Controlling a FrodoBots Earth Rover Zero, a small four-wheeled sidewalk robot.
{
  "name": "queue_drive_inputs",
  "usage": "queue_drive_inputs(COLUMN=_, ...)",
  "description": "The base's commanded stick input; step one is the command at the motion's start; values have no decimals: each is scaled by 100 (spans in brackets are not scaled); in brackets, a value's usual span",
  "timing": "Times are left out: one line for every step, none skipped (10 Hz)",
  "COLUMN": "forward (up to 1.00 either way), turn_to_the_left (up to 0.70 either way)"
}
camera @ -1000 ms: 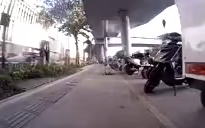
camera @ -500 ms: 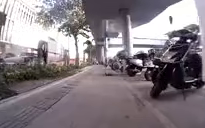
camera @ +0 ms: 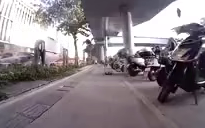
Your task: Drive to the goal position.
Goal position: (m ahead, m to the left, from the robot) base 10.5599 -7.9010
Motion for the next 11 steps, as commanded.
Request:
queue_drive_inputs(forward=45, turn_to_the_left=0)
queue_drive_inputs(forward=45, turn_to_the_left=0)
queue_drive_inputs(forward=45, turn_to_the_left=0)
queue_drive_inputs(forward=45, turn_to_the_left=0)
queue_drive_inputs(forward=45, turn_to_the_left=0)
queue_drive_inputs(forward=45, turn_to_the_left=0)
queue_drive_inputs(forward=45, turn_to_the_left=0)
queue_drive_inputs(forward=45, turn_to_the_left=0)
queue_drive_inputs(forward=45, turn_to_the_left=0)
queue_drive_inputs(forward=45, turn_to_the_left=0)
queue_drive_inputs(forward=45, turn_to_the_left=0)
